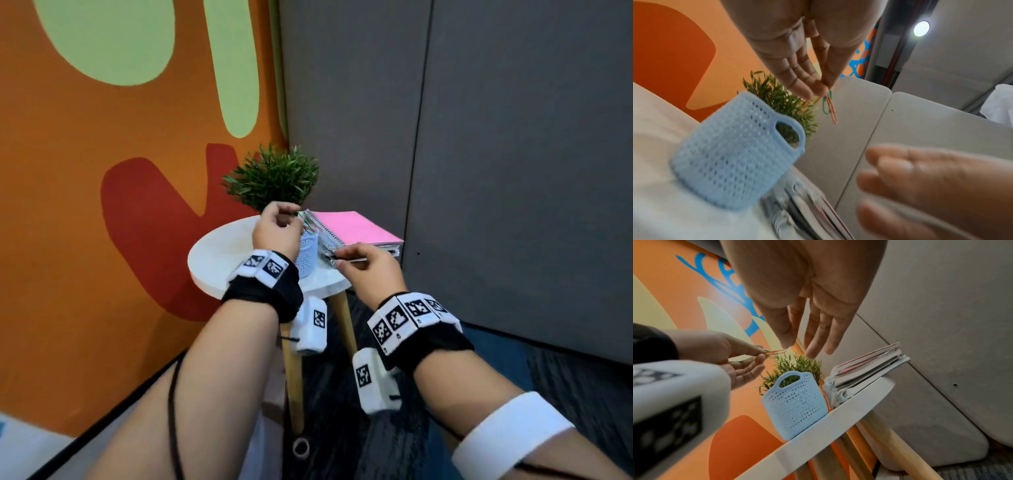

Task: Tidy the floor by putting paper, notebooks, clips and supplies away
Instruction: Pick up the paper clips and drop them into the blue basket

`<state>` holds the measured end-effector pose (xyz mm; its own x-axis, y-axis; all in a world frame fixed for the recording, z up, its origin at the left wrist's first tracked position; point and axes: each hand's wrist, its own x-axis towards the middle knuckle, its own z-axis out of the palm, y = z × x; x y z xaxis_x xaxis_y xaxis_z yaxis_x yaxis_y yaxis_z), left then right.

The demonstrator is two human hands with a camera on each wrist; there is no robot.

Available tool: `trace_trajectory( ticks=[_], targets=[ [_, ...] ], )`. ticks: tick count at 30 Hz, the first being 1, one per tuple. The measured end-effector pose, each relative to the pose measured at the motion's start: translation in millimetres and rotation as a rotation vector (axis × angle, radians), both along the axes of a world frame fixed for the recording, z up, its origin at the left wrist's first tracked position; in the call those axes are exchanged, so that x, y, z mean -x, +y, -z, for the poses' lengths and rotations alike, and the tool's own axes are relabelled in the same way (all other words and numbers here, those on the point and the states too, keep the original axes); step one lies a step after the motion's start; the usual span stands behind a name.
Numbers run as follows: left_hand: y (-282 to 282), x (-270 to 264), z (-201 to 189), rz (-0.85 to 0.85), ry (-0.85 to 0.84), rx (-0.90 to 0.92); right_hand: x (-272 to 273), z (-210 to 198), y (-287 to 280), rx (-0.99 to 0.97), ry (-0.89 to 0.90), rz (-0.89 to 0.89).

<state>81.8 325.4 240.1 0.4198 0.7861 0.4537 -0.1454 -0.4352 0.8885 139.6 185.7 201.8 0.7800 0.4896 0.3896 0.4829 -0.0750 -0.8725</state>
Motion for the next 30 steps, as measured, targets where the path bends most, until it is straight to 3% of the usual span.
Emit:
trace_trajectory(
  ticks=[5, 9, 15, 23, 30],
  targets=[
    [28.4, 0.1, -20.7, -0.132, 0.074, -0.01, 4.4, 7.5, 2.7, 0.082, 0.0, 0.036],
    [35.2, 0.5, -15.6, -0.125, 0.252, -0.074, 6.0, 15.4, -6.4, 0.131, 0.026, 0.058],
    [1.0, -2.2, 1.3, -0.054, 0.256, -0.099, 4.3, 25.6, -30.8, 0.154, 0.06, 0.067],
    [-82.3, -20.5, 56.1, 0.083, 0.307, -0.072, 0.2, 52.3, -98.0, 0.176, 0.095, 0.132],
    [-194.0, -20.8, 164.8, 0.227, 0.551, -0.007, 0.0, 130.5, -197.7, 0.376, 0.181, 0.213]
  ],
)
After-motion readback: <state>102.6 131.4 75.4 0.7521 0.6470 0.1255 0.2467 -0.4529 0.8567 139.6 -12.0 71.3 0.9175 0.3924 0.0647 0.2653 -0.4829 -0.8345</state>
